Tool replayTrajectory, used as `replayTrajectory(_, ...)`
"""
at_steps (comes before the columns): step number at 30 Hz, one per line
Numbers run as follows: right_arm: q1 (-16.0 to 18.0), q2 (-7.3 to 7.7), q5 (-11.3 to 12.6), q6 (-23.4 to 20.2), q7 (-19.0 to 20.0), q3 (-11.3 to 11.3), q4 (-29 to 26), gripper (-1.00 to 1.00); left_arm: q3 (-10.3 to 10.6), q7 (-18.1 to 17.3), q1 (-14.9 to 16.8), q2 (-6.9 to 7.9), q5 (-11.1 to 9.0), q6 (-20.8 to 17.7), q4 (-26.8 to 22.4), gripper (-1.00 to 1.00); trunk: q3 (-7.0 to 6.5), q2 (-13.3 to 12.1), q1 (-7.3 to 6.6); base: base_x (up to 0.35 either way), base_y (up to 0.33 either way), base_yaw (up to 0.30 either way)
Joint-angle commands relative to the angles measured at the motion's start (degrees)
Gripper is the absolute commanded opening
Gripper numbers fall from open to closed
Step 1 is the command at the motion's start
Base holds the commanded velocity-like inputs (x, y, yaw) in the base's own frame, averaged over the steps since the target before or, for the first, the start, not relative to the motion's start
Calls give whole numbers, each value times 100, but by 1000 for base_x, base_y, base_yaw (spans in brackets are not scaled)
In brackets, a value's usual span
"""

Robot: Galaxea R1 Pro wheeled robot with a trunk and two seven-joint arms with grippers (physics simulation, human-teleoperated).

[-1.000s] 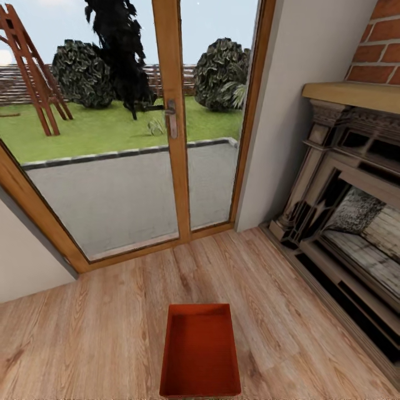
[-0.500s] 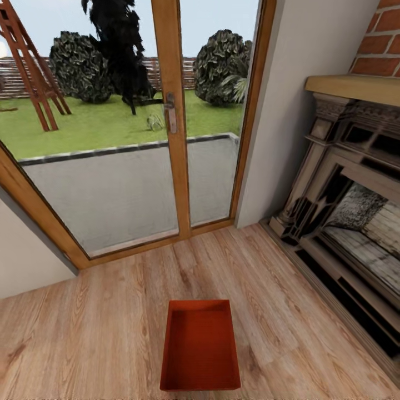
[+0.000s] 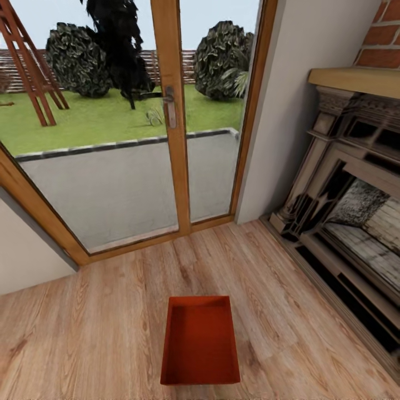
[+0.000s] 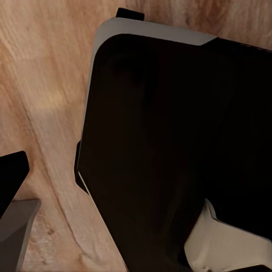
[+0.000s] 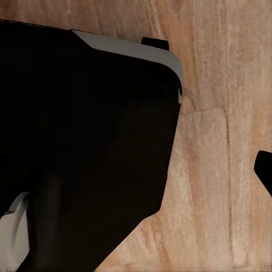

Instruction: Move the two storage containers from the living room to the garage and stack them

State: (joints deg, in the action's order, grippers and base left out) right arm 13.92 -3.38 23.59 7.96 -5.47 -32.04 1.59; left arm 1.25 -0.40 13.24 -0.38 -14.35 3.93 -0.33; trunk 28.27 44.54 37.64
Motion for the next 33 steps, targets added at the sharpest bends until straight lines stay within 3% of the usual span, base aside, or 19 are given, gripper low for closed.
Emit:
replayTrajectory(1, 5, -5, 49, 30, -7, -48, 17, 100, 15, -4, 3, -1, -42, 20, 7, 100, 15, 4, 1, 0, 0, 0)
replayTrajectory(33, 5, -5, 49, 30, -7, -48, 17, 100, 15, -4, 3, 2, -42, 20, 7, 100, 311, 4, 1, 0, 0, 0)
